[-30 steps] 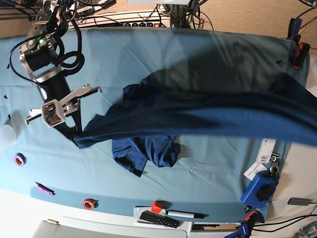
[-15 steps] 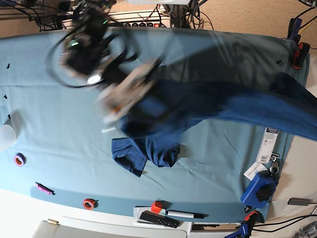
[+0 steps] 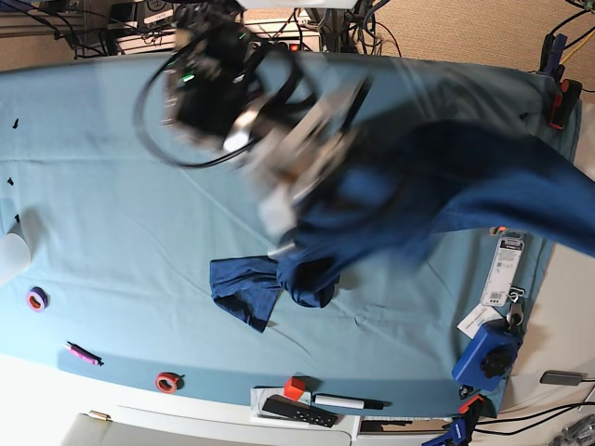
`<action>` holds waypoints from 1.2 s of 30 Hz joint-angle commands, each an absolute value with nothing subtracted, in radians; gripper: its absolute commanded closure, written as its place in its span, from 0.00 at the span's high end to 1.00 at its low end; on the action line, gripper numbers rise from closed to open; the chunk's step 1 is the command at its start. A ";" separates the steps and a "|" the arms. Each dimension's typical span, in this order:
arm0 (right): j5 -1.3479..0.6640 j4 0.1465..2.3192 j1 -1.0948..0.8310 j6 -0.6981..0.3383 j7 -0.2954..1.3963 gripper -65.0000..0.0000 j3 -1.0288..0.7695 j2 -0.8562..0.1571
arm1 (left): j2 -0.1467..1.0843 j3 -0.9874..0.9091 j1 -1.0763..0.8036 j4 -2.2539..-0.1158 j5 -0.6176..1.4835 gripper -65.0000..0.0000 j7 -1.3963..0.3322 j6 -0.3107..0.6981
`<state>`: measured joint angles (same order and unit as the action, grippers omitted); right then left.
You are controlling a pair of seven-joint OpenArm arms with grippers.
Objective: Layout the t-shirt on the table in an organized manner, then fold the t-shirt properly
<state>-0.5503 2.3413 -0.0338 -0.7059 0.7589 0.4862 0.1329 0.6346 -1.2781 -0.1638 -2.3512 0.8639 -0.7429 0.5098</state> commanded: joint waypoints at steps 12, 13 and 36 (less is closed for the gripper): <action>-0.464 2.356 -0.038 -0.671 0.649 0.00 0.635 0.142 | 0.657 -1.284 -0.161 -2.347 0.867 0.00 -0.715 0.498; -0.426 2.356 -0.038 -0.659 0.637 0.00 0.653 0.142 | 0.657 -1.284 -0.162 -2.347 0.867 0.00 -0.716 0.498; -0.106 2.356 -0.049 -0.406 0.657 0.00 0.273 0.141 | 0.657 -1.285 -0.170 -2.341 0.864 0.00 -0.741 0.499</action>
<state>-0.0879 2.3413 -0.0608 -0.4091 0.6842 0.2657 0.1337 0.6346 -1.2785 -0.1719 -2.3360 0.8577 -0.7639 0.5098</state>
